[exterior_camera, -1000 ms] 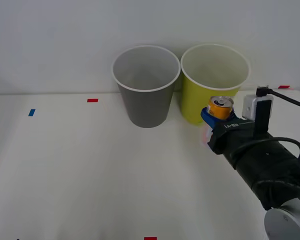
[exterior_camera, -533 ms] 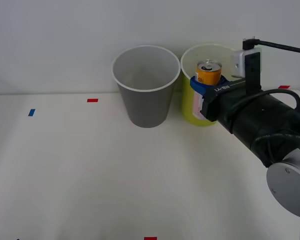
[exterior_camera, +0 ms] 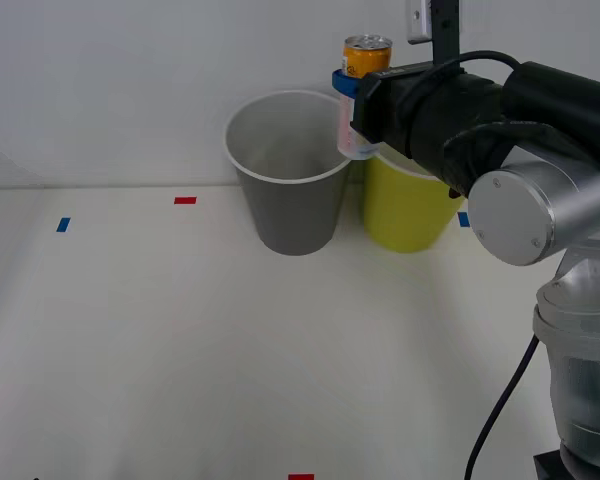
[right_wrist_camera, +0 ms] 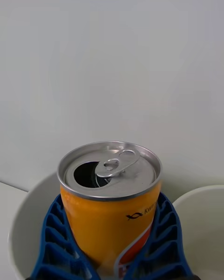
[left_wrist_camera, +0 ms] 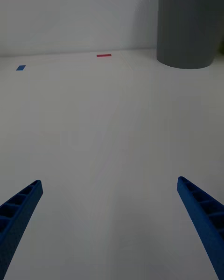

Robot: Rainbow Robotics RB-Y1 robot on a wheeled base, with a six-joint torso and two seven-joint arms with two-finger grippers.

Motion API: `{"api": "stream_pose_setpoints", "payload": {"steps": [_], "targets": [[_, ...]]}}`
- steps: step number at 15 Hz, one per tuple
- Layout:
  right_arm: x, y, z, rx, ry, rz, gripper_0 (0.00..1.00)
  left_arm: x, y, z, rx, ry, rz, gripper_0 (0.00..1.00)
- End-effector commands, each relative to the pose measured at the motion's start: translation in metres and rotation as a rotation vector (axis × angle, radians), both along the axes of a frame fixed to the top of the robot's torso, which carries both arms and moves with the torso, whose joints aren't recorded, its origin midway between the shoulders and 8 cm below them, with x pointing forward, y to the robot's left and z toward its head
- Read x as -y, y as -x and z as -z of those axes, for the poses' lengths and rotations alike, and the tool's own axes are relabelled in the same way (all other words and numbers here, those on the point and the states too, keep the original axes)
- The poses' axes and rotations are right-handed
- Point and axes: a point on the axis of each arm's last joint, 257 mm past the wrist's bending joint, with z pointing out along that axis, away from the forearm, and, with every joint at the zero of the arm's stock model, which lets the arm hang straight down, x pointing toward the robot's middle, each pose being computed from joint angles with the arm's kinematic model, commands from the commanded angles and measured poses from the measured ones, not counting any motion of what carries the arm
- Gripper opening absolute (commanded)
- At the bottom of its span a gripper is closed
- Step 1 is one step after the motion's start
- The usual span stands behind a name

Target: Put cans in the gray bin and PET bottles in the light green bin.

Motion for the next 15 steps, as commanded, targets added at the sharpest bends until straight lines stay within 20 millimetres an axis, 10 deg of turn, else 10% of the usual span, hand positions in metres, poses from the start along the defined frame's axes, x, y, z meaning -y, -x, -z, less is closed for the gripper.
{"api": "stream_pose_setpoints", "payload": {"steps": [1,6,15], "targets": [[-0.028,-0.020,0.002,-0.036,-0.009,-0.036,0.00,0.000,0.000,0.000,0.000,0.000,0.000,1.00],[-0.070,-0.054,-0.012,0.056,-0.043,-0.067,0.00,0.000,0.000,0.000,0.000,0.000,0.000,1.00],[-0.086,-0.077,0.000,0.083,0.012,-0.053,0.00,0.000,0.000,0.000,0.000,0.000,0.000,1.00]]}}
